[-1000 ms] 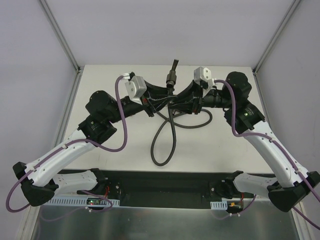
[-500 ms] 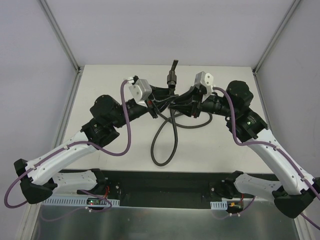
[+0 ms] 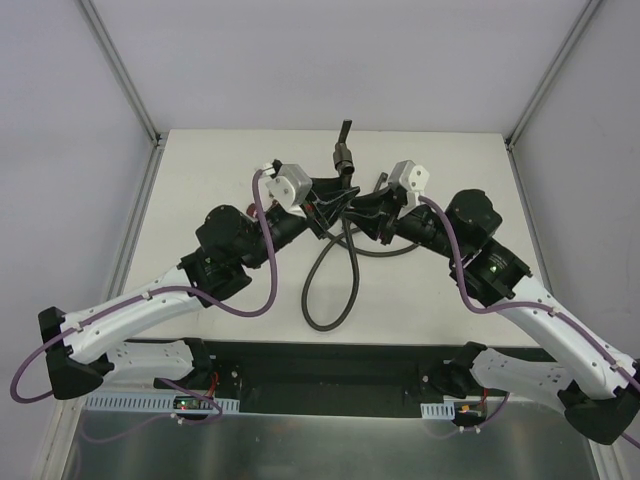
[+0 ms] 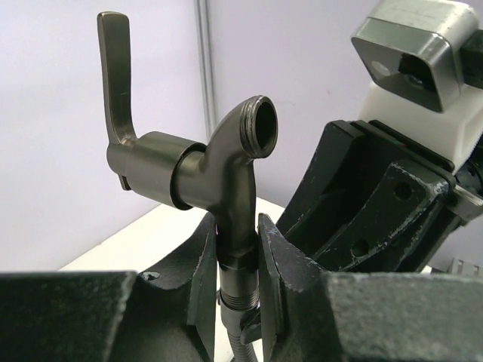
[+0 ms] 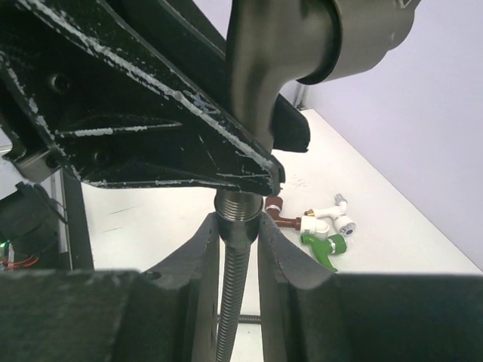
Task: Install the water faucets
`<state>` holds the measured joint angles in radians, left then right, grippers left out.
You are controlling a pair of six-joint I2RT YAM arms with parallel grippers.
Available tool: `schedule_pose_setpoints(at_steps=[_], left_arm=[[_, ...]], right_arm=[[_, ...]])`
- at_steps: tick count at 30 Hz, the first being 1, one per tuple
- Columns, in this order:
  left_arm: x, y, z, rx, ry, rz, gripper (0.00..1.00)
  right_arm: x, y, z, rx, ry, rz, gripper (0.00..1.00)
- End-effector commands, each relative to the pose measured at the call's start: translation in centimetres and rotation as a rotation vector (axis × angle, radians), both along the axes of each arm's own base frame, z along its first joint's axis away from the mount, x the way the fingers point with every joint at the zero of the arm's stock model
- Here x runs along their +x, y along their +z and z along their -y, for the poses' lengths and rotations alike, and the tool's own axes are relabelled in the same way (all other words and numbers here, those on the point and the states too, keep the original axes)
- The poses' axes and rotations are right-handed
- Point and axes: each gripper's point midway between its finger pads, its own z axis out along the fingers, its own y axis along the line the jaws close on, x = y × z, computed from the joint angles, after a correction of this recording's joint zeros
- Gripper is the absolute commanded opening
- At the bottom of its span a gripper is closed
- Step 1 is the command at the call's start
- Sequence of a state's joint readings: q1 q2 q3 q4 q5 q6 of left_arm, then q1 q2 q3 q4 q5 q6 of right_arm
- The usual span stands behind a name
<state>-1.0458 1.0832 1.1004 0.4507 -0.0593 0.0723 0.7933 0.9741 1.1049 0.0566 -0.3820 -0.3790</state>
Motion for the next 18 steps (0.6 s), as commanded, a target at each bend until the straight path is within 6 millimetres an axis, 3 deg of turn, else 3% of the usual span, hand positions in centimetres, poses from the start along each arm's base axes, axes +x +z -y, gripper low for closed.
schedule_pose_setpoints(at_steps=[1, 18], left_arm=[[0.6, -0.8, 0.7, 0.019, 0.063, 0.021, 0.0], [0.7, -2.3, 1.2, 0.057, 0.212, 0.128, 0.0]], right_arm=[[-1.4, 7.4, 1.2, 0.21, -0.034, 0.173, 0.02], [-0.1, 7.5, 1.4, 0.271, -0.23, 0.125, 0.02]])
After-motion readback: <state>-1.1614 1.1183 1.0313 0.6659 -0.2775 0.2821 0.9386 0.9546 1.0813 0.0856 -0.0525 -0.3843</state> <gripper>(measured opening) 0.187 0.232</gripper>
